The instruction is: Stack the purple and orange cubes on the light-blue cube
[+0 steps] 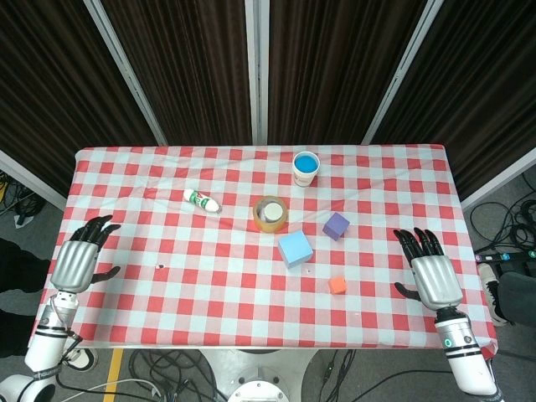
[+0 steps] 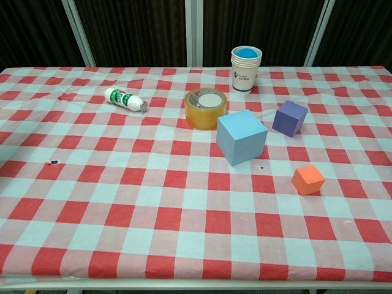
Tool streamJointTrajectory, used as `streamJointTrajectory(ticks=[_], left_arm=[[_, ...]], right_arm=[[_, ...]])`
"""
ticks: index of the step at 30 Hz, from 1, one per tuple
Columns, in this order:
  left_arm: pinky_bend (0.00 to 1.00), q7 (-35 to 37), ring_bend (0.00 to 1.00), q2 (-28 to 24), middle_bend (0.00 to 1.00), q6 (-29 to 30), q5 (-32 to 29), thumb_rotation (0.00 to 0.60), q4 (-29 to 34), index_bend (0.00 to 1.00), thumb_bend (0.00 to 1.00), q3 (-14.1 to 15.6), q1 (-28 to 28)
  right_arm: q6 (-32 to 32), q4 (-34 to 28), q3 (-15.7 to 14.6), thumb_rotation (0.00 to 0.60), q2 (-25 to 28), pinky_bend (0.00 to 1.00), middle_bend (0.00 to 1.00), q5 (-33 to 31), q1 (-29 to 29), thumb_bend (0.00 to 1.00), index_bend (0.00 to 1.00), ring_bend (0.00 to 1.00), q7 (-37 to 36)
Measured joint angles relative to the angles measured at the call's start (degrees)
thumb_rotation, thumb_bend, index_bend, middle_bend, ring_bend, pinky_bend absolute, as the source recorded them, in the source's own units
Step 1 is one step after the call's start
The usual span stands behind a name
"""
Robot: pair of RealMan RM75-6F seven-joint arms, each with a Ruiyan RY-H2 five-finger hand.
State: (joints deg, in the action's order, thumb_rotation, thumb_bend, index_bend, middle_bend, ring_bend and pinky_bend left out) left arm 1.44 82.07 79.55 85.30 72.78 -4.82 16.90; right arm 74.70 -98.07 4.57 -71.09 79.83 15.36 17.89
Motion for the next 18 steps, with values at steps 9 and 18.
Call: streamJointTrajectory(ticks=[9, 18], left_arm=[[0.29, 0.28, 0.16, -0.25, 0.24, 0.03, -0.36, 0.6, -0.06, 0.28, 0.11, -0.06, -0.23], [0.29, 1.05, 0.16, -0.25, 0.24, -0.08, 0.25, 0.6, 0.2, 0.28, 0.11, 0.35, -0.11]], right_arm=[[-0.39, 0.21, 0.47, 0.6, 1.1, 0.0, 0.09, -0.27, 0.37, 0.07, 0.0, 0.0, 0.13], [-6.76, 1.15, 2.72, 0.6, 5.0, 0.0, 0.11, -0.83, 5.31, 0.06, 0.0, 0.0, 2.11]])
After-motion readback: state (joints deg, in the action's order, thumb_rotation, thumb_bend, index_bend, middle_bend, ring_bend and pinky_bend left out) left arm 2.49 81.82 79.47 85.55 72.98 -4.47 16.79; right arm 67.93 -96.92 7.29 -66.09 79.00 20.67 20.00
